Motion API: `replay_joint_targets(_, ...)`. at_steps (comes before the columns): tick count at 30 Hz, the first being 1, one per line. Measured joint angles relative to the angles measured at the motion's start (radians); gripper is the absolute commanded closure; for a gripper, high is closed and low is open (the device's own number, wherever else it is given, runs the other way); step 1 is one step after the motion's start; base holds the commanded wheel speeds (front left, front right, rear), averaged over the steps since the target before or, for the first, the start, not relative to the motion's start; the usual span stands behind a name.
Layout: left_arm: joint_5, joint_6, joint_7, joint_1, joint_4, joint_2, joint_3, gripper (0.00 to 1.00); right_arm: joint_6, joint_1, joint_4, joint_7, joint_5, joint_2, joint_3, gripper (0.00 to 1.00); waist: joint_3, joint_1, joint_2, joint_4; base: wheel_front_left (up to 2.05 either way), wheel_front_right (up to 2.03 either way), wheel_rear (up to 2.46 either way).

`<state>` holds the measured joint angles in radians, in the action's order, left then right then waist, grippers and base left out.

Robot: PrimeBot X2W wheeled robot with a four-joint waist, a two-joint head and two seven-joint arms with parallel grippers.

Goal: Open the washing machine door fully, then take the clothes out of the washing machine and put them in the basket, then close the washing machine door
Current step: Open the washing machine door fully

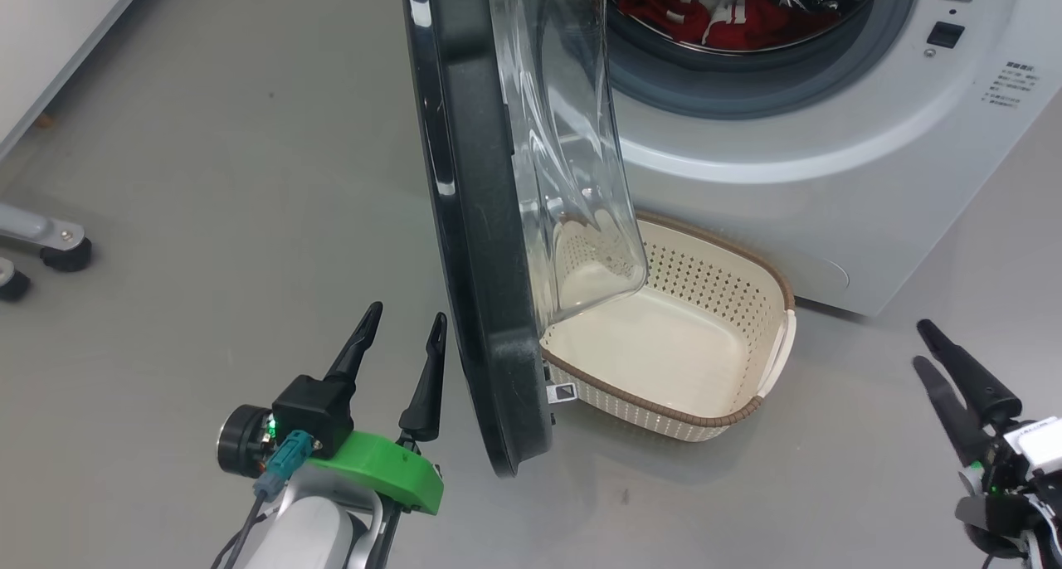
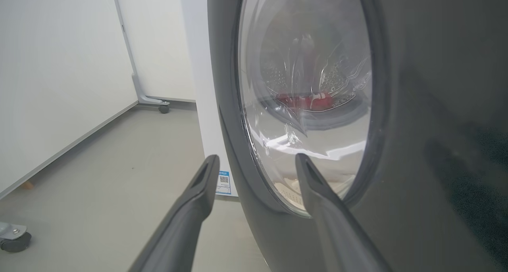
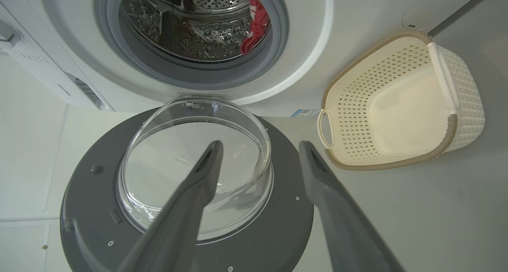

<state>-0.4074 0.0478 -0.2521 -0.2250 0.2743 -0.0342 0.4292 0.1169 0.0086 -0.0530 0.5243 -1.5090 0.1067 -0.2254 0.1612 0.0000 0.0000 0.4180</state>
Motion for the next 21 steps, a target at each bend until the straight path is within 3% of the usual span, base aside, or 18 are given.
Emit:
replay_joint_targets(9,0.004,0.001,0.000,0.001,0.008,0.000,-0.020,0.00,0.005,0.058,0.030,-0.261,0.330,0.033,-0.032,0.00,-0.015,0.0000,0.0000,-0.004,0.00,0.00,0.00)
replay_joint_targets(16,0.012,0.001,0.000,0.001,0.008,0.000,-0.026,0.00,0.005,0.084,0.065,-0.488,0.711,0.138,-0.037,0.00,-0.017,0.0000,0.0000,-0.006,0.00,0.00,0.00)
replay_joint_targets(21,0.012,0.001,0.000,0.001,0.008,0.000,-0.030,0.00,-0.010,0.090,0.085,-0.607,0.886,0.169,-0.039,0.00,-0.020,0.0000,0.0000,-0.007,0.00,0.00,0.00)
